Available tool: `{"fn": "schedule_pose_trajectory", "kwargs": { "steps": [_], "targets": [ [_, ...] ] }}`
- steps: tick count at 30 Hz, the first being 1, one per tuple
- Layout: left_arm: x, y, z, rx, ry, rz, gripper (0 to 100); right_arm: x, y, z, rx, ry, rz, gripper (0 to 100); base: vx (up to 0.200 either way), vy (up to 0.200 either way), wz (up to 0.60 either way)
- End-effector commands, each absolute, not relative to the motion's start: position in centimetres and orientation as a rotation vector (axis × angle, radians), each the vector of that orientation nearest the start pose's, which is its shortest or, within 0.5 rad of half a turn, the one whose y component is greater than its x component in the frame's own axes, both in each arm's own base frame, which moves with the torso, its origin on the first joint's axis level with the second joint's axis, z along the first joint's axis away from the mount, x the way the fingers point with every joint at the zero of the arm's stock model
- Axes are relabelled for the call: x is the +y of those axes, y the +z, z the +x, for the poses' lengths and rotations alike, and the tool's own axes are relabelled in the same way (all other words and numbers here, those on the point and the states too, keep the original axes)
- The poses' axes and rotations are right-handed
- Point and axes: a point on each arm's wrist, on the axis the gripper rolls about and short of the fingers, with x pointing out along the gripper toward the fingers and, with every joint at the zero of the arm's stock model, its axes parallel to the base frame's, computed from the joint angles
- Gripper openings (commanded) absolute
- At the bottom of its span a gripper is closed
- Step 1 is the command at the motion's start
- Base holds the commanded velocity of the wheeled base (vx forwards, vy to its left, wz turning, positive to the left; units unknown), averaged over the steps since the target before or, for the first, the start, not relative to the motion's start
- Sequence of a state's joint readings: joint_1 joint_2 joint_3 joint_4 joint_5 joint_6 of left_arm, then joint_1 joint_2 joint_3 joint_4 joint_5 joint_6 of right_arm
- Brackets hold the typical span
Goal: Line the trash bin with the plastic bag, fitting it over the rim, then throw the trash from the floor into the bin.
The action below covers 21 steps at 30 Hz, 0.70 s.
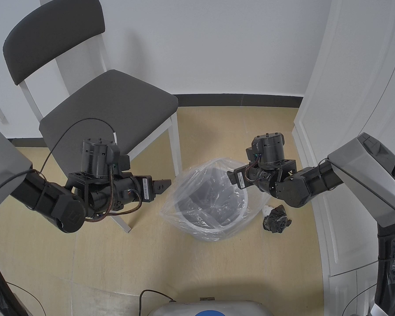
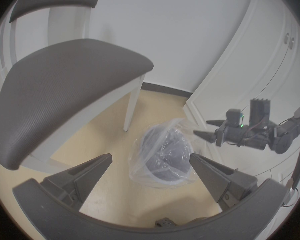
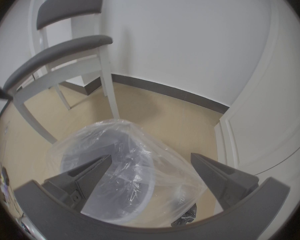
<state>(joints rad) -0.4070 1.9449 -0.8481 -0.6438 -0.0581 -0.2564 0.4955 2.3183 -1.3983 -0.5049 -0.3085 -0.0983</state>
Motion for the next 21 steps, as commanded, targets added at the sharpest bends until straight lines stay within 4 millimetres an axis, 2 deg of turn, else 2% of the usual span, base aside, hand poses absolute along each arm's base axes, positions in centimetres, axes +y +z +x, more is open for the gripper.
{"fn": "schedule_pose_trajectory", "kwargs": {
  "steps": [1,6,10,15,21],
  "targets": [
    [-15.4,9.1,33.4,0.584,-0.396,-0.152,100,20.6,8.2,41.0,0.385,0.177,-0.200,100,0.000,0.000,0.00],
    [-18.3,6.5,35.8,0.628,-0.378,-0.120,100,19.6,7.1,41.0,0.401,0.147,-0.184,100,0.000,0.000,0.00],
    [-20.5,5.8,38.2,0.639,-0.311,-0.053,100,19.2,5.9,41.1,0.434,0.136,-0.183,100,0.000,0.000,0.00],
    [-21.8,5.5,39.6,0.682,-0.301,-0.020,100,19.4,4.3,41.5,0.456,0.130,-0.183,100,0.000,0.000,0.00],
    [-23.4,2.9,41.3,0.695,-0.302,0.096,100,18.8,4.1,42.1,0.419,0.110,-0.167,100,0.000,0.000,0.00]
  ]
}}
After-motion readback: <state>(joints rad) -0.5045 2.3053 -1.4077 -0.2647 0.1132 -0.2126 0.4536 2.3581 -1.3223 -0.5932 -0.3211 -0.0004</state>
